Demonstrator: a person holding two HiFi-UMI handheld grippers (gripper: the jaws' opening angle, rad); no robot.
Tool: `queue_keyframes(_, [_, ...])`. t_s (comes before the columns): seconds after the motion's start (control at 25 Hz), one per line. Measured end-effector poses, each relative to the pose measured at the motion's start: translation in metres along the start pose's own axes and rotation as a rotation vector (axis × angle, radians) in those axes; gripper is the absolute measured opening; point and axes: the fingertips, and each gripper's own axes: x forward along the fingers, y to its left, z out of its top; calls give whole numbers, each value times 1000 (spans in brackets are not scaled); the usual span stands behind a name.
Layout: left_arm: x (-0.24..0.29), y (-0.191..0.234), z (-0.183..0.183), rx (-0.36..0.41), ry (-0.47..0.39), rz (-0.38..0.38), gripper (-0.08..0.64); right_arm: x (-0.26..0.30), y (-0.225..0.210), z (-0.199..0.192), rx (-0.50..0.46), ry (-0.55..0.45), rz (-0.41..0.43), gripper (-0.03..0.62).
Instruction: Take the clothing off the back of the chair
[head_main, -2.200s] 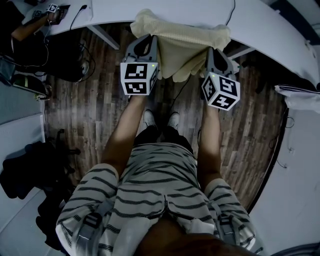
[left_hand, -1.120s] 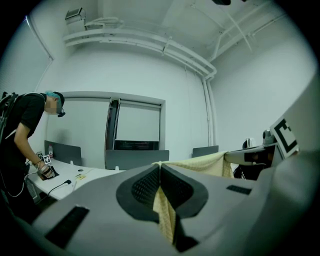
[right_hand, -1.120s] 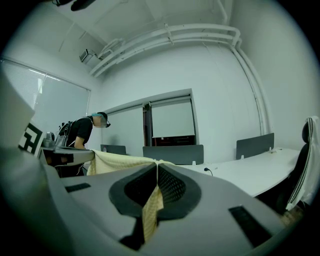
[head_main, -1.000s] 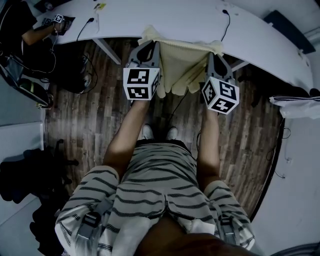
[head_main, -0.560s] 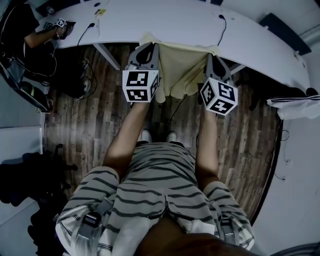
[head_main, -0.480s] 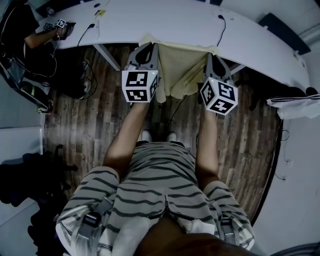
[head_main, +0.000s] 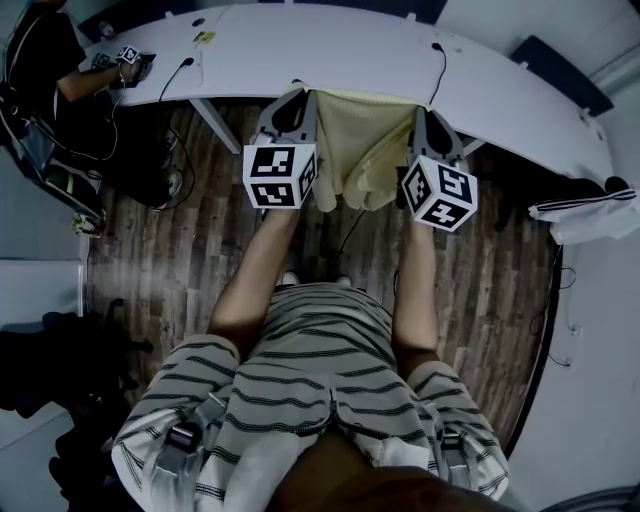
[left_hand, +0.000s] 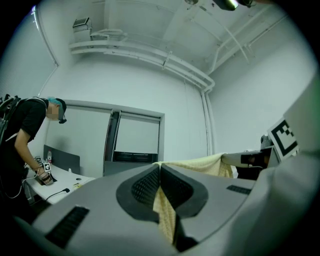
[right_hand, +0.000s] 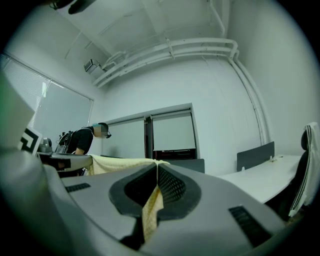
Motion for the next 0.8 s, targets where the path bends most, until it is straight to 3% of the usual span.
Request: queue_keyframes(0.8, [-29,-13,51,1,-97,-58,26,-31,12,49,-25,-94,21,21])
